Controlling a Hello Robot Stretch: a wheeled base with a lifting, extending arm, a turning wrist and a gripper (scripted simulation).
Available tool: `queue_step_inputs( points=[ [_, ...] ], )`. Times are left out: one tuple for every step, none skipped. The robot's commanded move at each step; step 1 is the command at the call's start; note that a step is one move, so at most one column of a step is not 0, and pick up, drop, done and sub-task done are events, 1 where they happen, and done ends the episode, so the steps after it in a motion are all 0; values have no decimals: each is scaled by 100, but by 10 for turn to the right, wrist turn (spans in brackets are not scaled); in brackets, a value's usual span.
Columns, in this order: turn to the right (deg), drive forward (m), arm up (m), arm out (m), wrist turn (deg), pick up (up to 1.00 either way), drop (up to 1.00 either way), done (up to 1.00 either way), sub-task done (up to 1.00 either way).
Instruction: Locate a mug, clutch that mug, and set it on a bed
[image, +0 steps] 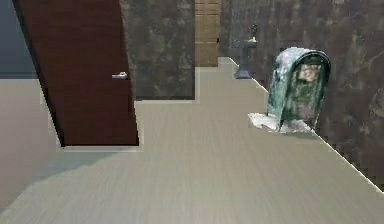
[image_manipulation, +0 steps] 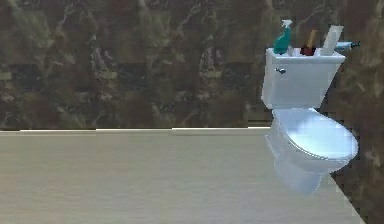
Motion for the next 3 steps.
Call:
queue_step_inputs(
  points=[
    [0, 65, 0, 0, 0, 0, 0, 0, 0],
    [-450, 0, 0, 0, 0, 0, 0, 0, 0],
    [0, 45, 0, 0, 0, 0, 0, 0, 0]
  ],
)
